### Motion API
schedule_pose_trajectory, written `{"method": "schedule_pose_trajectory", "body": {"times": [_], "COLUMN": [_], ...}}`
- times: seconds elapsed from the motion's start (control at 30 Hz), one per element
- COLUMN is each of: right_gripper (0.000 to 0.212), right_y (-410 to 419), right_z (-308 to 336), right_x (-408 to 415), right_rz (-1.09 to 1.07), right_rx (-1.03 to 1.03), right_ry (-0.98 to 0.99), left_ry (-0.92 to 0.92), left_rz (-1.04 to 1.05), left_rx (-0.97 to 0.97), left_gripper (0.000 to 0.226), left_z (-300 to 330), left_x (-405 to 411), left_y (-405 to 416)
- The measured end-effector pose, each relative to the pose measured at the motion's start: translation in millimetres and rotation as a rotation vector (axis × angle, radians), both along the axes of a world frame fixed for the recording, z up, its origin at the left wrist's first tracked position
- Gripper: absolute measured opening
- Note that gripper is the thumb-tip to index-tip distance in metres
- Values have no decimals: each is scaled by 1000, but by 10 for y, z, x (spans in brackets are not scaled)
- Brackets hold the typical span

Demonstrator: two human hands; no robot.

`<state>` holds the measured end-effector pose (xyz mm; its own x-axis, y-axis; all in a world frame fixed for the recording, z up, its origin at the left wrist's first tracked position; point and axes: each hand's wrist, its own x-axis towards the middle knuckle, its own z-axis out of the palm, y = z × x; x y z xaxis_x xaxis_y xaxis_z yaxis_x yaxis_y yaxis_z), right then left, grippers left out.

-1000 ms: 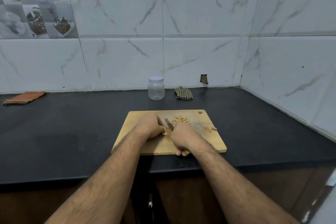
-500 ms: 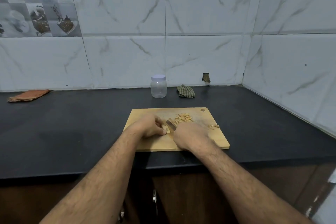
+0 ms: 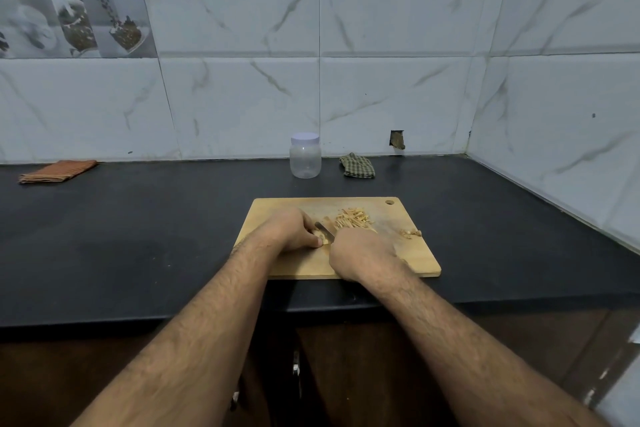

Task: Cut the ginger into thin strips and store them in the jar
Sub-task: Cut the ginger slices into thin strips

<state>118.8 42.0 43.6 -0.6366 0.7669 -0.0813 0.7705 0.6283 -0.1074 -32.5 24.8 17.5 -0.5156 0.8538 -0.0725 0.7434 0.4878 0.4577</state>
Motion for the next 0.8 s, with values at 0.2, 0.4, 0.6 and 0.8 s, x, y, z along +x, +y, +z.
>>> {"method": "schedule_pose_trajectory", "body": {"times": [0.2, 0.4, 0.6, 0.8], "right_gripper": [35, 34, 31, 34], "right_y": [-21, -91, -192, -225], "right_z": [9, 25, -25, -36], "right_x": [-38, -29, 254, 372], "right_rz": [-5, 19, 32, -7], "right_rx": [-17, -3, 2, -43], "right_ry": [-45, -80, -86, -90], "left_ry": [-18, -48, -48, -52], "left_rz": [12, 17, 30, 44], "left_rx": [7, 44, 38, 38], "left_gripper": [34, 34, 35, 39], "left_z": [-11, -42, -55, -51], "left_x": [-19, -34, -40, -34], "left_y": [1, 1, 10, 6]}}
